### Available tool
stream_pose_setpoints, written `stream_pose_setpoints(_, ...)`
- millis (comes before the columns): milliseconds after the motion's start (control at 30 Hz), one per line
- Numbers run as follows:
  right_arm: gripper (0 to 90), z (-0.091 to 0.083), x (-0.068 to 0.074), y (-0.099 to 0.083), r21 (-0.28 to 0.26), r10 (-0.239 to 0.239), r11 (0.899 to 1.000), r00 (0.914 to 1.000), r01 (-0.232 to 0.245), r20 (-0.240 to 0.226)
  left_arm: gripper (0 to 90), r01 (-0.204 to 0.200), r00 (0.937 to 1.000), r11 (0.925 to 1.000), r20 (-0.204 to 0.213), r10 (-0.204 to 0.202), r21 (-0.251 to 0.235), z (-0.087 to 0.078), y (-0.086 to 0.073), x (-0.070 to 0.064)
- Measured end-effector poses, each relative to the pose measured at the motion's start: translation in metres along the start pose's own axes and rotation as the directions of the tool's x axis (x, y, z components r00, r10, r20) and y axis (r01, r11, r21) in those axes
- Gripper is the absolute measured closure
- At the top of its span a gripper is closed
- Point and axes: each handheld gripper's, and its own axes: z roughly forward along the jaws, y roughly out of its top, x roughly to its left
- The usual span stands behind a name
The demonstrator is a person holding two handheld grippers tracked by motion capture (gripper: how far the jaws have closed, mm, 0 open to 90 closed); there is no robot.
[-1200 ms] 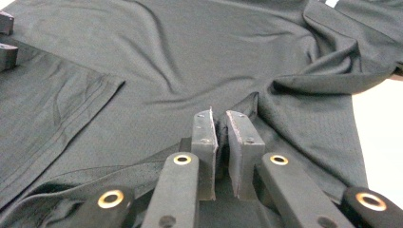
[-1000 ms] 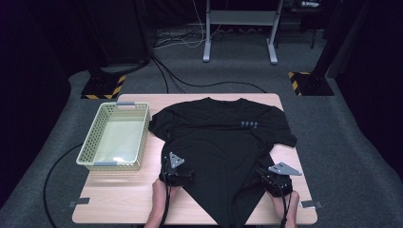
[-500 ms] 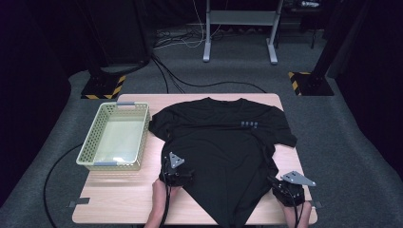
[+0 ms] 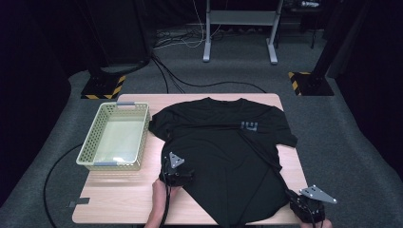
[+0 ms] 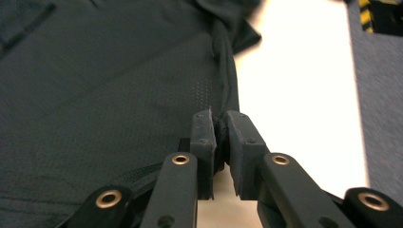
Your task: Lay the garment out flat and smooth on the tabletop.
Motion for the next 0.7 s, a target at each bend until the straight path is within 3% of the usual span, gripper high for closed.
stream_pose_setpoints(233,72.7,-0.021,-0.017,-0.017,0.079,0.026,0.996,0.9981,-0.030,0.055,22.4,0.000,1.0000,1.0000,0.000,0.000,0.000,0.000,0.000,0.000)
stream_pose_setpoints(400,61.6,-0.034,-0.019,-0.014,0.077,0.029,0.996,0.9958,-0.035,0.087,22.4,0.000,1.0000,1.0000,0.000,0.000,0.000,0.000,0.000,0.000)
stream_pose_setpoints(500,52.7,-0.031,-0.011,-0.001,0.046,0.003,0.999,0.9994,-0.005,0.033,22.4,0.000,1.0000,1.0000,0.000,0.000,0.000,0.000,0.000,0.000)
stream_pose_setpoints(600,41.7,-0.007,0.005,0.018,0.050,-0.057,0.997,0.9976,0.059,-0.040,22.4,0.000,1.0000,1.0000,0.000,0.000,0.000,0.000,0.000,0.000)
stream_pose_setpoints(700,34.8,0.015,0.011,0.026,0.073,-0.063,0.995,0.9948,0.069,-0.079,22.4,0.000,1.0000,1.0000,0.000,0.000,0.000,0.000,0.000,0.000)
